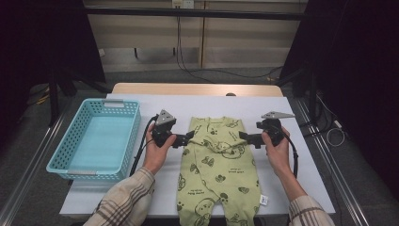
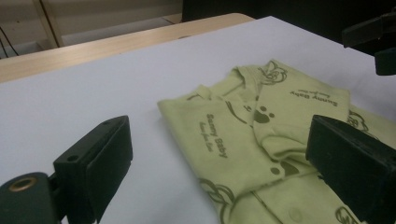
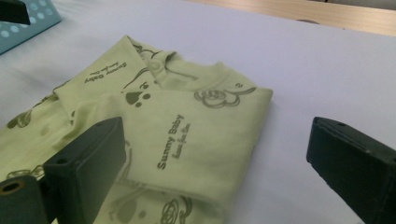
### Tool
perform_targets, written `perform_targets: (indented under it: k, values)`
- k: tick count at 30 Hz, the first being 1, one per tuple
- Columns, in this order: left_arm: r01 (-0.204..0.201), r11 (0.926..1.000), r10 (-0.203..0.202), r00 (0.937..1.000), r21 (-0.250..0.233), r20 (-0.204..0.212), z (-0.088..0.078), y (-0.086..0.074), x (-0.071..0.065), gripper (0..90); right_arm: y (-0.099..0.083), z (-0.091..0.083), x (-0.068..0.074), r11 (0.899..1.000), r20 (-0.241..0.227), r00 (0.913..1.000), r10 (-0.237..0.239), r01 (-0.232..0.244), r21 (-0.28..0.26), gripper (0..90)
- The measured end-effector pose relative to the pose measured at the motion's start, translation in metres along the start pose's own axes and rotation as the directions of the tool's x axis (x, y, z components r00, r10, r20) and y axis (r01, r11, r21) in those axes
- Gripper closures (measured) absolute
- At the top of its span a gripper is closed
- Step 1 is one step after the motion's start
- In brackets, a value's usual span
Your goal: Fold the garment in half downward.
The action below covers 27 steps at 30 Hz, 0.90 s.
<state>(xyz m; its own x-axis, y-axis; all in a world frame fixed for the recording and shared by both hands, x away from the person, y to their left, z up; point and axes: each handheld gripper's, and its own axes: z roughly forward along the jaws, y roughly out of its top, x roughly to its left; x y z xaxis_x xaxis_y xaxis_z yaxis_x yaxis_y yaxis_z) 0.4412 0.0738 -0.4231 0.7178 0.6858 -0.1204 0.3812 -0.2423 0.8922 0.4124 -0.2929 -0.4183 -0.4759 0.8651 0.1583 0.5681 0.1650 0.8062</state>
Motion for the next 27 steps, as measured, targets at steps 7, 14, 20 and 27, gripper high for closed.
perform_targets:
  k: [7,14,20,27]
  values:
    - [-0.021,0.9992,0.022,0.9993,0.035,-0.029,0.013,0.007,0.012,5.8,0.014,0.017,-0.007,0.999,0.011,0.9989,-0.046,0.046,0.013,4.2]
    - [-0.009,0.999,0.01,0.9995,0.043,-0.03,0.032,0.009,0.019,4.4,0.025,0.037,-0.018,0.997,0.015,0.9986,-0.051,0.05,0.06,11.1]
    - [-0.004,0.9982,0.005,0.9999,0.059,-0.01,0.043,0.007,0.025,4.5,0.026,0.055,-0.025,0.993,0.022,0.9975,-0.067,0.065,0.099,27.0]
    - [0.003,0.9985,-0.001,0.9995,0.055,-0.03,0.051,0.006,0.029,4.9,0.027,0.064,-0.034,0.992,0.032,0.9976,-0.061,0.057,0.117,42.6]
